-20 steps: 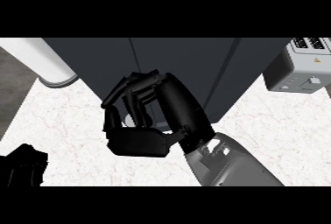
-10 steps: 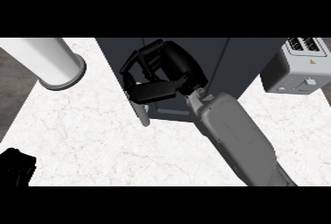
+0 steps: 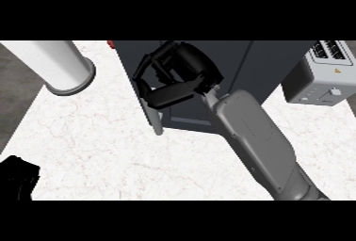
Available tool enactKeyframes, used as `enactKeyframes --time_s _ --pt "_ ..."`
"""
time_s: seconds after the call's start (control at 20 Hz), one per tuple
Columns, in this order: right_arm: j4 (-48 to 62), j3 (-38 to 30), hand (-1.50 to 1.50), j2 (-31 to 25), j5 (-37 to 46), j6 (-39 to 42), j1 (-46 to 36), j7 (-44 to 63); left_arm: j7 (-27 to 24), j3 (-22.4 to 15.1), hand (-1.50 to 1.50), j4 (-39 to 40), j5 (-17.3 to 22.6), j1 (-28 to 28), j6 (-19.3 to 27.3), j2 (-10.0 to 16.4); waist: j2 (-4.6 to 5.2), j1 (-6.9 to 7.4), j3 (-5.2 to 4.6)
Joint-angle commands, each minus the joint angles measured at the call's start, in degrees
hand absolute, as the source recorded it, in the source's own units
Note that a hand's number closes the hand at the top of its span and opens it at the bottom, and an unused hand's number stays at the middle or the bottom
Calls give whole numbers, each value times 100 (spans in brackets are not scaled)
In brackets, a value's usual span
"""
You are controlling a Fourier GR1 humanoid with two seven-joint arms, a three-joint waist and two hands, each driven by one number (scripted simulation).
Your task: Pick up the bottled water, place it into the cabinet and close the cabinet
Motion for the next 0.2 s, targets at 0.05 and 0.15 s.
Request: enactKeyframes --time_s 0.05,0.15 --pt "964 -738 150 -599 98 -212 -249 -138 205 -8 150 -65 31 -235 146 -17 289 -168 85" --pt "1084 -778 150 -722 71 -49 -230 -219 159 -34 150 -21 9 -155 94 -43 302 -126 81"
